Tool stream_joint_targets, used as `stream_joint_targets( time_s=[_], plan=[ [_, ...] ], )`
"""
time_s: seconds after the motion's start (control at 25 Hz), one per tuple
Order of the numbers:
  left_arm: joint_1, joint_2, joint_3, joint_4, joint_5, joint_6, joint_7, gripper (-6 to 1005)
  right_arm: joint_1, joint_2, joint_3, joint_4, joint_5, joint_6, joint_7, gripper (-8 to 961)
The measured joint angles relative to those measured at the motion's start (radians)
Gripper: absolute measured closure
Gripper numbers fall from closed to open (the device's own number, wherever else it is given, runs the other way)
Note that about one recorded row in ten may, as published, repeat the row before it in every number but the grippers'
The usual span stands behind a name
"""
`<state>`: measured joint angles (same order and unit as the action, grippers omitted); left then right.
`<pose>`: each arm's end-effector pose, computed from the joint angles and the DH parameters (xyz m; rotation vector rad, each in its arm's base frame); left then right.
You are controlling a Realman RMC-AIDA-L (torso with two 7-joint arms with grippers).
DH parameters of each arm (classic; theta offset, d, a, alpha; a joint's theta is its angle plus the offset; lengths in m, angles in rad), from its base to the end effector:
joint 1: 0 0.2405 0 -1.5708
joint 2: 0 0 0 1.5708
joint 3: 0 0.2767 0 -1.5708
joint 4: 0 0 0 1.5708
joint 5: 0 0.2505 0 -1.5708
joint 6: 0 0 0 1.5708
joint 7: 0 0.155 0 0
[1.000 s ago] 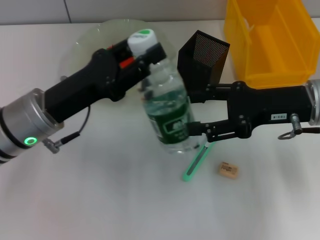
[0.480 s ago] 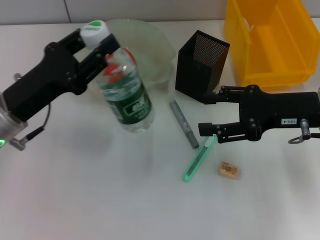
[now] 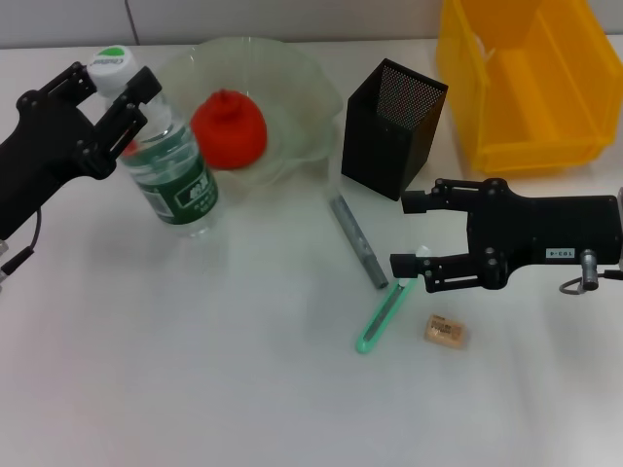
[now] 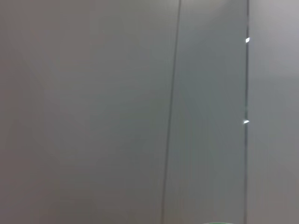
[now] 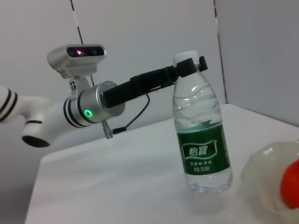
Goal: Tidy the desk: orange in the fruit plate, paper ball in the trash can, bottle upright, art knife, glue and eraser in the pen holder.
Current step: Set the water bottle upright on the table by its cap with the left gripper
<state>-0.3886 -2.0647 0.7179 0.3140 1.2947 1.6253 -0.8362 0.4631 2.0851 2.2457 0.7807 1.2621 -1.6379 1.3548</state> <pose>-0.3263 0.3364 -0.0037 -2.0838 -0.3913 -1.2085 0.2724 0.3572 -0.0222 -2.8690 0.4090 0.7269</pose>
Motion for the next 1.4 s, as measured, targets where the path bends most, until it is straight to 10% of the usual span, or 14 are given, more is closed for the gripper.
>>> stream_joint_targets(
  time_s=[1.4],
  plan=[
    [0.001,-0.007,-0.022,-0.054,0.000,-0.196,0.191,543,0.010,0.006,-0.002,-0.149,0.011,0.095,-0.215,114]
  ],
)
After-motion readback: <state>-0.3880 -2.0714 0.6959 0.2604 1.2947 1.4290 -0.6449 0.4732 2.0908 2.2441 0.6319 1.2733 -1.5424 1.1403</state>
